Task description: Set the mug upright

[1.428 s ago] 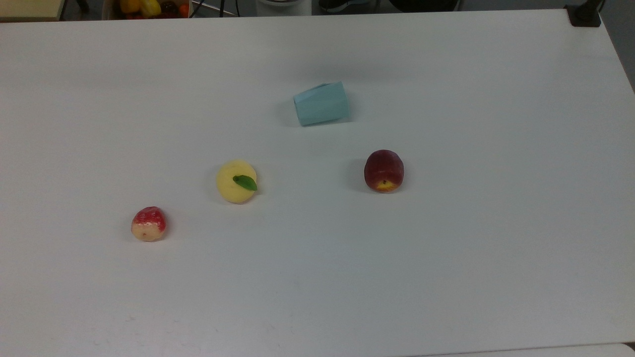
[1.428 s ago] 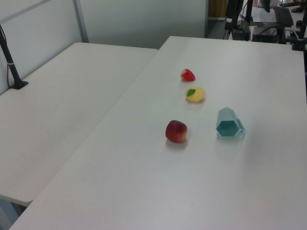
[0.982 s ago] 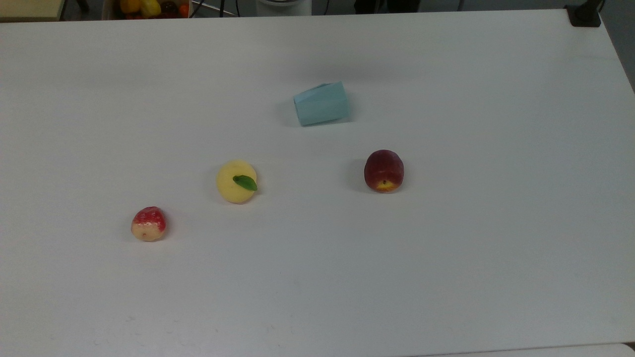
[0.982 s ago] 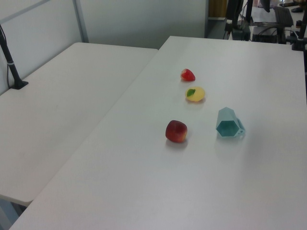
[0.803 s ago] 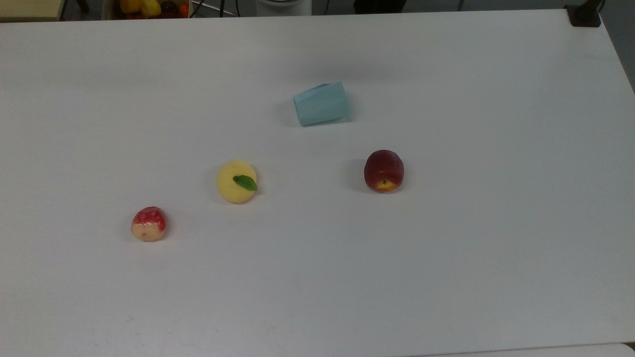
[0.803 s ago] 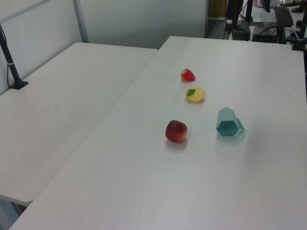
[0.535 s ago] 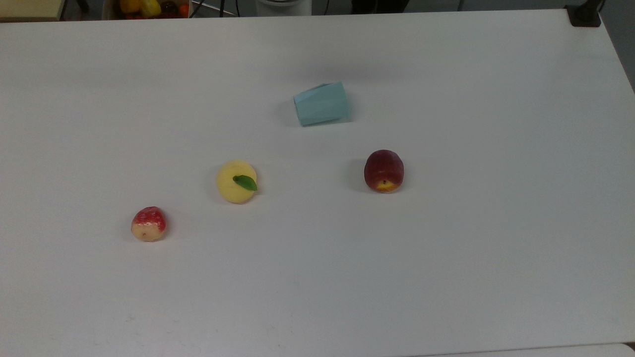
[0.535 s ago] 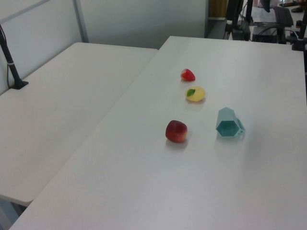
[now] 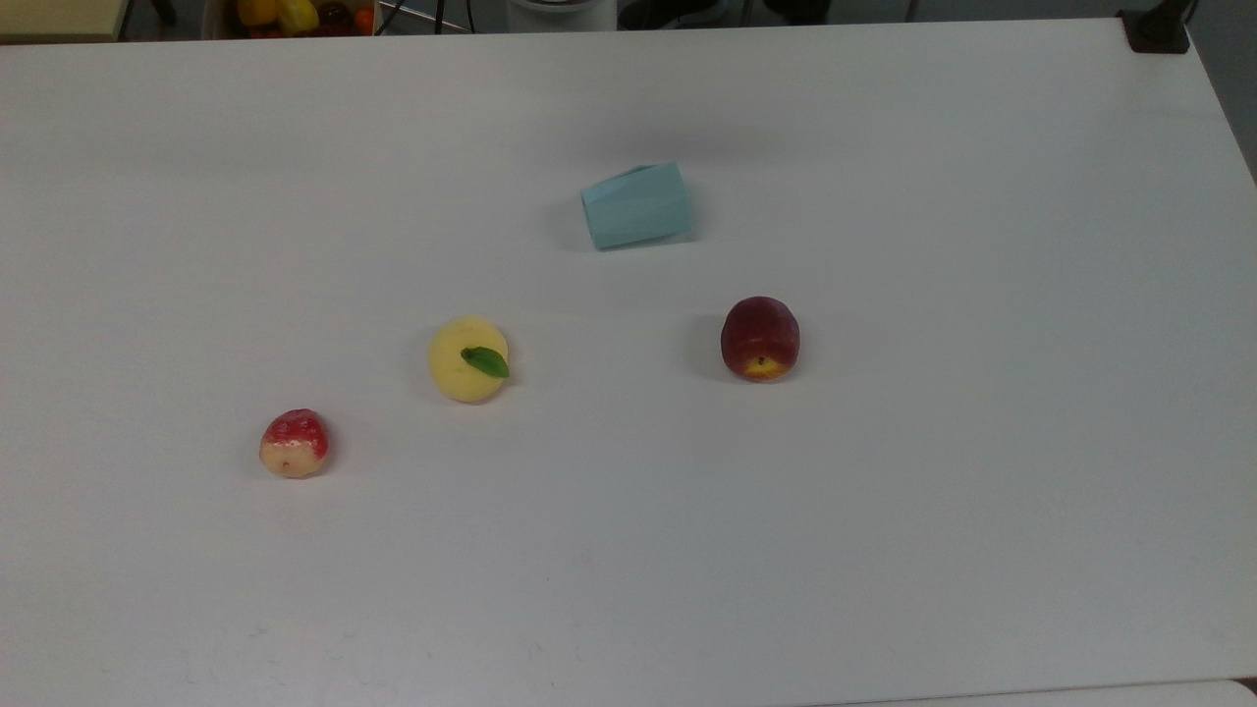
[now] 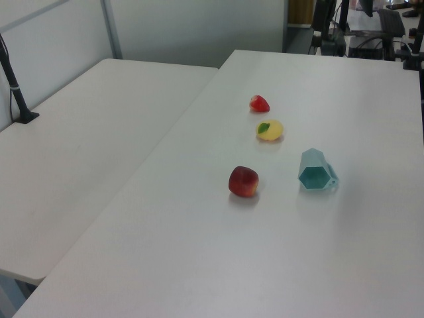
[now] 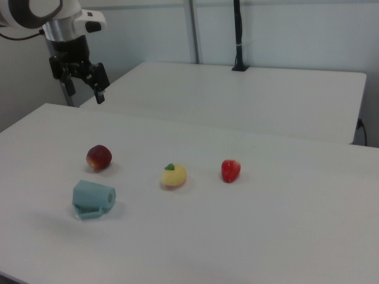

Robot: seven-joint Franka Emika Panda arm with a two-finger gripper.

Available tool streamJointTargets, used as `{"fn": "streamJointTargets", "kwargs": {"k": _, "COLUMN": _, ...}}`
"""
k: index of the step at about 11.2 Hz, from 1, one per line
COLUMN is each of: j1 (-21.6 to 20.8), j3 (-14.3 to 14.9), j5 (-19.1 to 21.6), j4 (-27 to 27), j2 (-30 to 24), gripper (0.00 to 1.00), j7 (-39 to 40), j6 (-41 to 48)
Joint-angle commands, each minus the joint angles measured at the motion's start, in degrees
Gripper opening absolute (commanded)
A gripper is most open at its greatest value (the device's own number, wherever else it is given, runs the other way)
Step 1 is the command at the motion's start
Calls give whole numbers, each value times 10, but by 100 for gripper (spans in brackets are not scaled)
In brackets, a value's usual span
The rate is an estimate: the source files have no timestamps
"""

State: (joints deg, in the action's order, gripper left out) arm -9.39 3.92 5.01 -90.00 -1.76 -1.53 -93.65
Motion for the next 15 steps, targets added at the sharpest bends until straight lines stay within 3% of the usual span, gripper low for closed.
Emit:
{"fn": "streamJointTargets", "kwargs": {"k": 1, "j1": -34, "j3": 5, "j5": -14, "j4": -6, "j2": -5, "gripper": 100, "j7": 0, "j6": 16}}
{"fn": "streamJointTargets", "kwargs": {"k": 5, "j1": -51, "j3": -33, "j5": -73, "j4": -5, "j2": 9, "gripper": 100, "j7": -98, "j6": 39}}
{"fn": "streamJointTargets", "kwargs": {"k": 8, "j1": -97, "j3": -73, "j5": -129, "j4": -9, "j2": 27, "gripper": 100, "j7": -141, "j6": 40}}
{"fn": "streamJointTargets", "kwargs": {"k": 10, "j1": -103, "j3": -112, "j5": -169, "j4": -12, "j2": 49, "gripper": 100, "j7": -187, "j6": 44}}
{"fn": "streamJointTargets", "kwargs": {"k": 13, "j1": -120, "j3": -146, "j5": -232, "j4": -69, "j2": 53, "gripper": 100, "j7": -197, "j6": 34}}
{"fn": "streamJointTargets", "kwargs": {"k": 15, "j1": -128, "j3": -157, "j5": -259, "j4": -120, "j2": 54, "gripper": 100, "j7": -244, "j6": -19}}
